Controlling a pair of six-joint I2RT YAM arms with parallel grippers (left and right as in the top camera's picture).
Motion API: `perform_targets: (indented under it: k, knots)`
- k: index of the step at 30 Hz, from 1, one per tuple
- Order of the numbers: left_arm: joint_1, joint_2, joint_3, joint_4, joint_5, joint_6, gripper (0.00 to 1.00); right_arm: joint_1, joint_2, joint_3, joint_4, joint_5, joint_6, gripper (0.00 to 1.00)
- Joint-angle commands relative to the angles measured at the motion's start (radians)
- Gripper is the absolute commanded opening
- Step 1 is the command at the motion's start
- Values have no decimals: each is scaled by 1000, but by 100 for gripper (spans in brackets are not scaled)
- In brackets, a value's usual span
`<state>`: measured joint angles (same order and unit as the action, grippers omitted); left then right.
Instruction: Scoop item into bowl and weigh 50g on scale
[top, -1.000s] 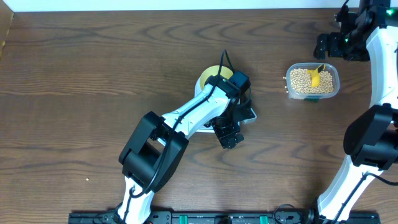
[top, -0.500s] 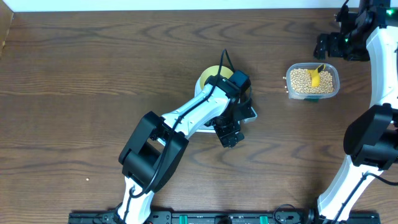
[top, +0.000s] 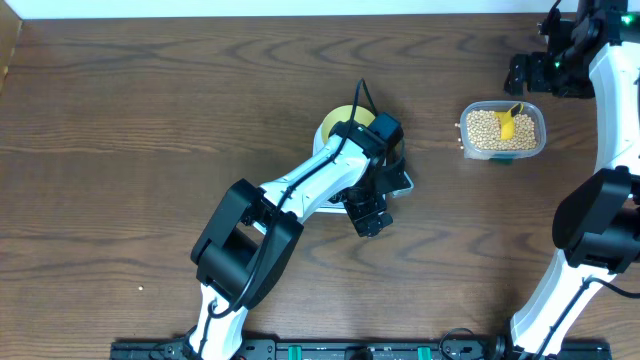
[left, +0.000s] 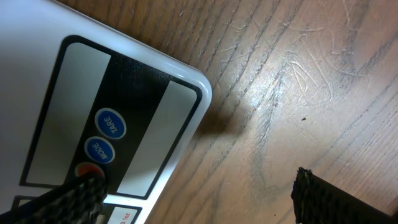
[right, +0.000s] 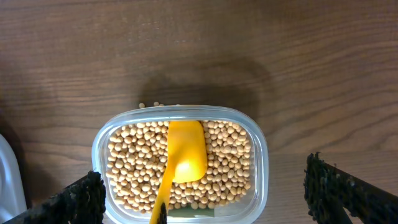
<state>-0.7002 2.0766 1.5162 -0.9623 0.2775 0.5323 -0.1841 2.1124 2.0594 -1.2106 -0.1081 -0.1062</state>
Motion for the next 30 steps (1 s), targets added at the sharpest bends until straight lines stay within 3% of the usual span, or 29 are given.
perform_targets:
  k: [1,30]
  knots:
    - [10,69,-7,4,-24,25,98,1,3,14,0,1,0,99]
    - [18,108,23,-8,-44,-14,98,1,3,14,0,1,1,99]
